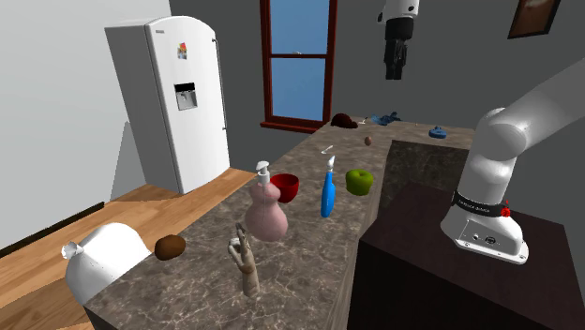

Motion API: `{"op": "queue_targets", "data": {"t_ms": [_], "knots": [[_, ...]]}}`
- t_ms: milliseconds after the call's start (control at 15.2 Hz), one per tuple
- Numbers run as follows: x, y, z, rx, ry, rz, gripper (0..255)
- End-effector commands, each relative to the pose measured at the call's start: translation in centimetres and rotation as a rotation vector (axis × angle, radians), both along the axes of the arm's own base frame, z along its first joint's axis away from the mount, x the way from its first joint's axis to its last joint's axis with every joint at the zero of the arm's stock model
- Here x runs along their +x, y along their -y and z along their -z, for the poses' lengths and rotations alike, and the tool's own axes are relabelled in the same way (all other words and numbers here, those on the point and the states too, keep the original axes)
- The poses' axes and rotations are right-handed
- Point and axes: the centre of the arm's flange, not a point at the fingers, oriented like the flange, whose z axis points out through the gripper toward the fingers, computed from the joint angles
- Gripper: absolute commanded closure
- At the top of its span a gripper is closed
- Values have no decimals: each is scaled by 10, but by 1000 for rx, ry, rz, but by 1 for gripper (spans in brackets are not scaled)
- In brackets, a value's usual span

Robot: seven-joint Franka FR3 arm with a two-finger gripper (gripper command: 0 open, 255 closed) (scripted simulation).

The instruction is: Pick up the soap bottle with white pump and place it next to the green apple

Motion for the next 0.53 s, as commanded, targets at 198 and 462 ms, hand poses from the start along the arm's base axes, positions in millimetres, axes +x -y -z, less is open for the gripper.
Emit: {"op": "queue_targets", "data": {"t_ms": [198, 462], "knots": [[5, -23, 30, 1, 39, -6, 0], [12, -54, 70, 3, 91, -13, 0]]}}
